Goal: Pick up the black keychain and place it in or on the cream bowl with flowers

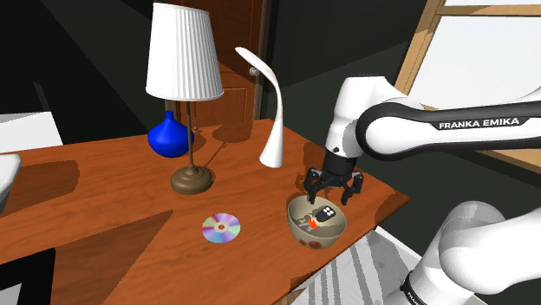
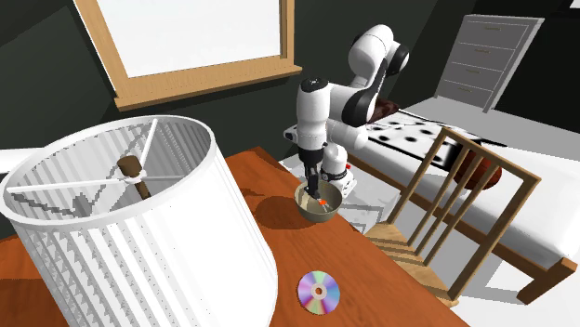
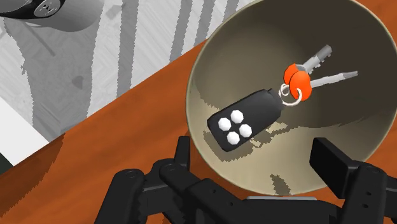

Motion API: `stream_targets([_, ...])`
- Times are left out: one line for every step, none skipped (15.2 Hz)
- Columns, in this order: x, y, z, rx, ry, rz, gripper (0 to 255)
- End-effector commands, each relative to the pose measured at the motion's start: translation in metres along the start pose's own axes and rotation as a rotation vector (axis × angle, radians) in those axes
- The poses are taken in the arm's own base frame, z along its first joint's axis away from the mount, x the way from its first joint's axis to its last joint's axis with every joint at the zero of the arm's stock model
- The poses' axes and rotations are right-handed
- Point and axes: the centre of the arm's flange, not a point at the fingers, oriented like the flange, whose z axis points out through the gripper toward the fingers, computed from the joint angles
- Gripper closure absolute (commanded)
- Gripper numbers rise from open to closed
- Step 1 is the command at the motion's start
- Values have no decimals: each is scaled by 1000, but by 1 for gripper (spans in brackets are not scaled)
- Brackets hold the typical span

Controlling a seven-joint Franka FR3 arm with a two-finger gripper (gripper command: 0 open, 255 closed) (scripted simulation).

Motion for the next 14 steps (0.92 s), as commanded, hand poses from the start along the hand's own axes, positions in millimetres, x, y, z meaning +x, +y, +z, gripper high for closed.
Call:
stream_targets([0,0,0,0,0,0,0])
stream_targets([0,0,0,0,0,0,0])
stream_targets([0,0,-13,0,0,0,0])
stream_targets([0,0,-26,0,0,0,0])
stream_targets([0,0,-40,0,0,0,0])
stream_targets([0,0,-50,0,0,0,0])
stream_targets([0,0,-50,0,0,0,0])
stream_targets([0,0,-50,0,0,0,0])
stream_targets([0,0,-50,0,0,0,0])
stream_targets([0,0,-50,0,0,0,0])
stream_targets([0,0,-50,0,0,0,0])
stream_targets([0,0,-50,0,0,0,0])
stream_targets([0,0,-50,0,0,0,0])
stream_targets([0,0,-50,0,0,0,0])
